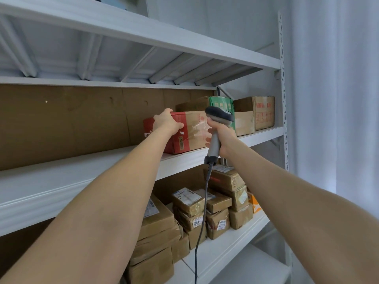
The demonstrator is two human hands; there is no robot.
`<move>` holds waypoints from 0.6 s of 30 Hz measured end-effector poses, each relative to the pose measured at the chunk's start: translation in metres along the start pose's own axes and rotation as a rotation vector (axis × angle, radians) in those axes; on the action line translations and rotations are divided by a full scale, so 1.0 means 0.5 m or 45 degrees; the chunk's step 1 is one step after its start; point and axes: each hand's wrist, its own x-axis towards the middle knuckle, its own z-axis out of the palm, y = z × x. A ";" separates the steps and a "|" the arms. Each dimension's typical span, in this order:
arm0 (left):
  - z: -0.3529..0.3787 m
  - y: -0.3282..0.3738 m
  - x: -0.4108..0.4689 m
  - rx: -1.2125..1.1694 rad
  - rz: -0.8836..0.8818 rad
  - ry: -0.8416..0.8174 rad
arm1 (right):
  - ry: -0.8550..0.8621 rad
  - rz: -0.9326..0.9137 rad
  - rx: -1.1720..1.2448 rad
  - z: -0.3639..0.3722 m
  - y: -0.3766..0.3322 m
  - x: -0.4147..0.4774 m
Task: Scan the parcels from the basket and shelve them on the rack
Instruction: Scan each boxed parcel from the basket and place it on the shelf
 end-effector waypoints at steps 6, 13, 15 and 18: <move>0.032 -0.002 0.001 0.048 -0.015 0.140 | 0.015 0.015 0.019 -0.030 0.011 -0.020; 0.068 -0.013 -0.027 0.632 0.386 0.304 | 0.118 0.028 -0.085 -0.058 0.020 -0.039; 0.077 -0.009 -0.029 0.752 0.648 0.344 | 0.131 0.023 -0.074 -0.067 0.024 -0.044; 0.096 -0.004 -0.035 0.865 0.764 0.184 | 0.174 0.008 -0.066 -0.081 0.029 -0.051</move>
